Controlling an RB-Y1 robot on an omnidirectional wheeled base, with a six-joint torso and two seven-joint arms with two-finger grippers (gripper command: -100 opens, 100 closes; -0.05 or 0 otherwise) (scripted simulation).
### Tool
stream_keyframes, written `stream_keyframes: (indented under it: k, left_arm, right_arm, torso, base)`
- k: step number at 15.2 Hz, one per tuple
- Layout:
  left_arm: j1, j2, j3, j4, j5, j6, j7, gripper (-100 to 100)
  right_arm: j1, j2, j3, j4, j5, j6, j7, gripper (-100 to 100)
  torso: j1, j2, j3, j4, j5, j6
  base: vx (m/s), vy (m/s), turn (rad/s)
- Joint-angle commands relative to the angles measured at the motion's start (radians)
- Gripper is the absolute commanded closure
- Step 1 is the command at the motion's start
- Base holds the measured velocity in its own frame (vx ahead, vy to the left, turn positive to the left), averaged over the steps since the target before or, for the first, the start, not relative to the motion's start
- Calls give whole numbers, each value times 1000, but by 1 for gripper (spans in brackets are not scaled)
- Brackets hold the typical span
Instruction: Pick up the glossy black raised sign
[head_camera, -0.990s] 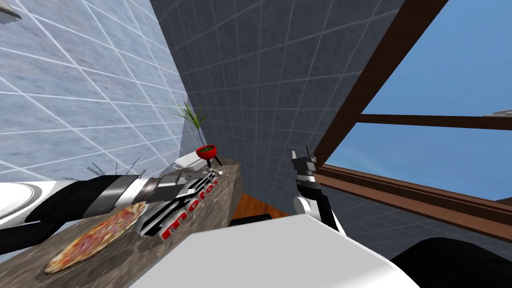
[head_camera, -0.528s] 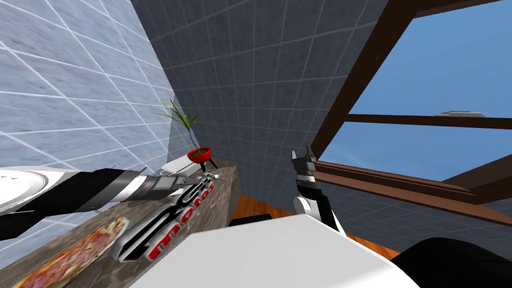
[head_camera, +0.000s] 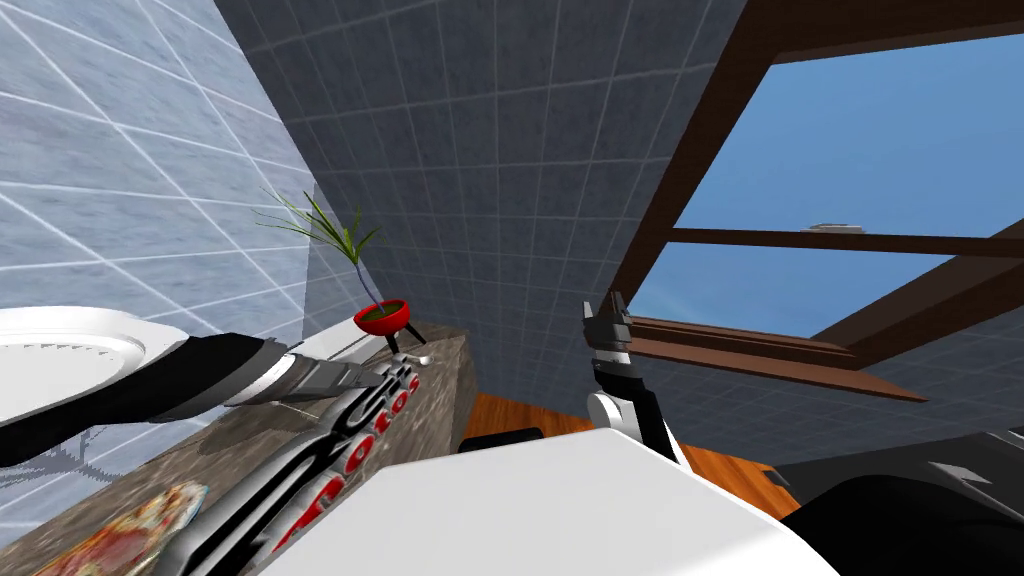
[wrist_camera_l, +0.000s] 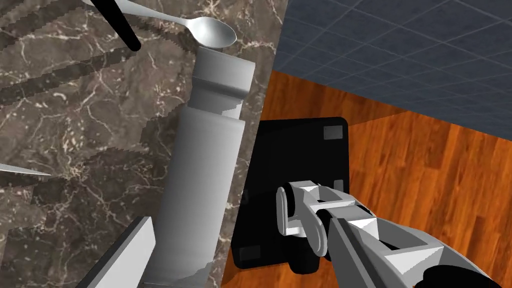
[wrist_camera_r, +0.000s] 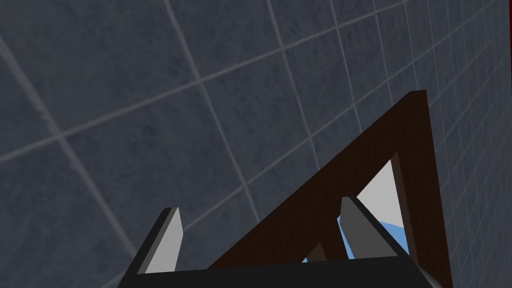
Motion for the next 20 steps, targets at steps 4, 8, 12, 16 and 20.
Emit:
stream_keyframes:
  k: [4,8,12,16,20]
  left_arm:
    - [76,72,4,-23,-74,-62,-82,-100]
    - [149,115,-23,-55,-115,-101,-134,-100]
    - [163,99,-53,-52,-149,-72,-140,-100]
    - [174,94,-80,-50,-176,-48,-143,-100]
    - [175,93,-83,-50,-179,-43,-141,100]
  right_arm:
    - [0,0,0,0,0,0,0,0]
    - [0,0,0,0,0,0,0,0]
    - [0,0,0,0,0,0,0,0]
    - [0,0,0,0,0,0,0,0]
    - [0,0,0,0,0,0,0,0]
  torso:
    - [0,0,0,0,0,0]
    - [0,0,0,0,0,0]
    - [-1,1,0,0,0,0]
    - [-3,0,0,0,-1,0]
    - [-2,1,1,0,0,0]
  base:
    - [8,26,-150]
    - [7,21,-153]
    - [5,9,-45]
    - [8,-12,-32]
    - [0,0,0]
